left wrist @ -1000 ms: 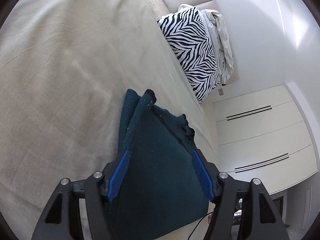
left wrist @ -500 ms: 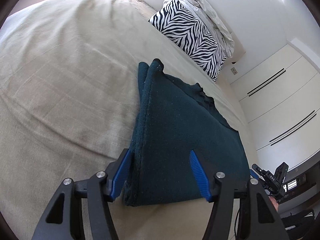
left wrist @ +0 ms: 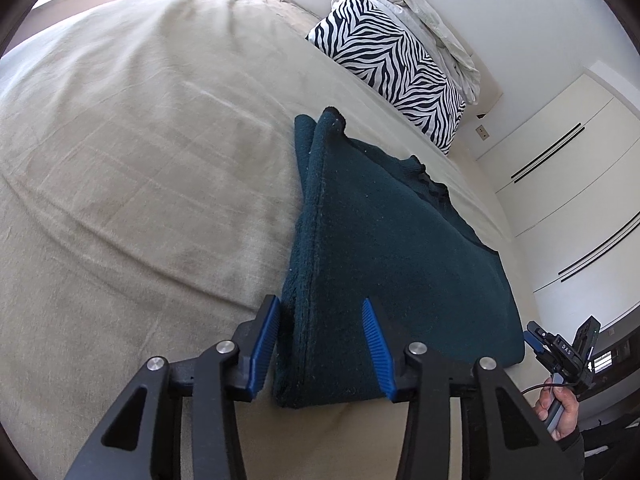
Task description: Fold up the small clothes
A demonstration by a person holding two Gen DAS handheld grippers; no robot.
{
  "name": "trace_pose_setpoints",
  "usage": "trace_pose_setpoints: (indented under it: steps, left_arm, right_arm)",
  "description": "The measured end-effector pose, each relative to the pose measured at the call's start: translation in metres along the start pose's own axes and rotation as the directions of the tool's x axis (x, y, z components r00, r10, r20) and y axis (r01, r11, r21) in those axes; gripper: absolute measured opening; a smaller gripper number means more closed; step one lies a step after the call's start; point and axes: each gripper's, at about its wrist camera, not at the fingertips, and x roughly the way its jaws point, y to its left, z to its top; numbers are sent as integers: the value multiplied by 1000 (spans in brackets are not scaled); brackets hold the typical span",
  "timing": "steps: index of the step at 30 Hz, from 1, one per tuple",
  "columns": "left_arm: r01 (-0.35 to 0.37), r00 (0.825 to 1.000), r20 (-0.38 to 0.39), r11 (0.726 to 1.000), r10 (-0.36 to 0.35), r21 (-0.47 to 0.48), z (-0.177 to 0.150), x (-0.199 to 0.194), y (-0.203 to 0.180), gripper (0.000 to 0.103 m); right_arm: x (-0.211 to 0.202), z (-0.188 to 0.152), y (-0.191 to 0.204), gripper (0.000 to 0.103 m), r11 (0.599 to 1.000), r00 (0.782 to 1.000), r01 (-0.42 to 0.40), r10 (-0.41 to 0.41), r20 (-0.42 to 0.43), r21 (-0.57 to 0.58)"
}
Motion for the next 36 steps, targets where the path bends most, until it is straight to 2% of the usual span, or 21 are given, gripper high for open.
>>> trace_pose_setpoints:
  steps: [4,5,6,10,15,17,18,19,20,26,28,36]
  left_arm:
    - [-29,1000,4,999,29,46,-3,2,-7,43]
    - [-33,999,0,998,33,50,-3,2,-7,33]
    - [-38,999,-4,998,39,52,-4,3,-7,23]
    - [-55,998,-4,996,55,65,-5,4,-6,16]
    - [-65,998,-2,995,65,74,-6,3,-6,16]
    - [-64,998,-2,995,65,70,-6,3,-5,16]
    - [-65,998,0,995,65,72,-6,2,-6,16]
    - [-68,998,3,995,68,75,-6,2,-6,15]
    - [-71,997,6,994,71,79,-6,1,-7,13]
    - [-77,997,7,993,77,87,-6,-1,-7,8]
    - [-78,997,4,993,77,90,-7,-2,-6,8]
    - [-80,997,-6,992,81,99,-13,-4,0,7]
  right_arm:
    - [6,-3,3,38,999,999,25,-26,-26,-38]
    - [7,-5,4,33,998,999,37,-38,-26,-47]
    - [8,-5,4,32,997,998,47,-48,-30,-54]
    - [12,-5,1,26,996,996,72,-74,-46,-53]
    - [16,-4,-10,26,998,995,68,-67,-74,11]
    - [18,-6,-7,25,997,994,77,-78,-75,-13]
    - [17,-6,-5,20,996,994,84,-86,-67,-30]
    - [15,-7,-3,9,995,994,93,-96,-61,-41]
    - [13,-7,-2,8,994,994,98,-100,-53,-43]
    - [-4,-10,4,5,995,995,94,-94,-12,-46]
    - [-10,-12,2,5,997,997,75,-75,-6,-16]
    - [-1,-25,-19,5,997,997,62,-61,-39,47]
